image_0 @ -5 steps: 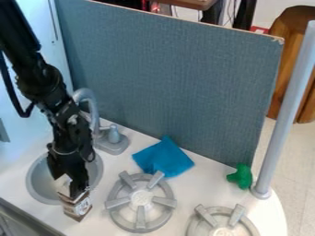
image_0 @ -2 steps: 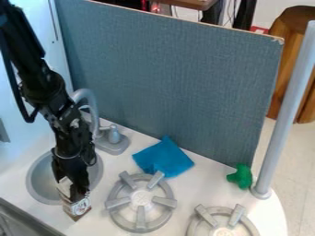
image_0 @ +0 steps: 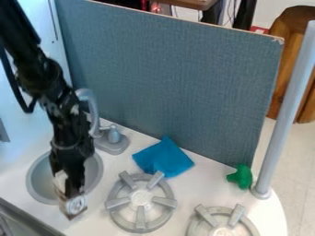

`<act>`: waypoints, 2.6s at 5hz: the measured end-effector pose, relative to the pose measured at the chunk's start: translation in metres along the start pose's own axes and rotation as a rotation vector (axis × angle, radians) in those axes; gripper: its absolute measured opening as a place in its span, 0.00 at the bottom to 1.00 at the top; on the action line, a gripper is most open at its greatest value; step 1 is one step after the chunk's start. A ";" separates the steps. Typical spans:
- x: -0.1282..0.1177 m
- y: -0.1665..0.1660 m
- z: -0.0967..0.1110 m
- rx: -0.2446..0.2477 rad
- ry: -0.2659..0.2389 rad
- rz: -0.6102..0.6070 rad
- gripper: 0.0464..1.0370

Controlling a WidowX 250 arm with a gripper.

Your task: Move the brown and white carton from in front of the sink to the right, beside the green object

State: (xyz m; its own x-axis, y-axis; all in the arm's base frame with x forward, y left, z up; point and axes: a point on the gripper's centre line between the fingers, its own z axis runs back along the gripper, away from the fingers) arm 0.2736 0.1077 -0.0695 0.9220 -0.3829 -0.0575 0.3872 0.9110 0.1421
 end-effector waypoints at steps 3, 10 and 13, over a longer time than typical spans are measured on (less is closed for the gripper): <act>0.102 -0.035 0.061 0.084 -0.120 -0.209 0.81; 0.233 -0.117 0.030 0.055 -0.155 -0.429 0.81; 0.239 -0.142 0.018 0.055 -0.191 -0.462 0.97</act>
State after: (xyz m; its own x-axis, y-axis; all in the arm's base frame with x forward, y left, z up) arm 0.4388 -0.1164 -0.0853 0.6351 -0.7705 0.0545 0.7498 0.6319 0.1964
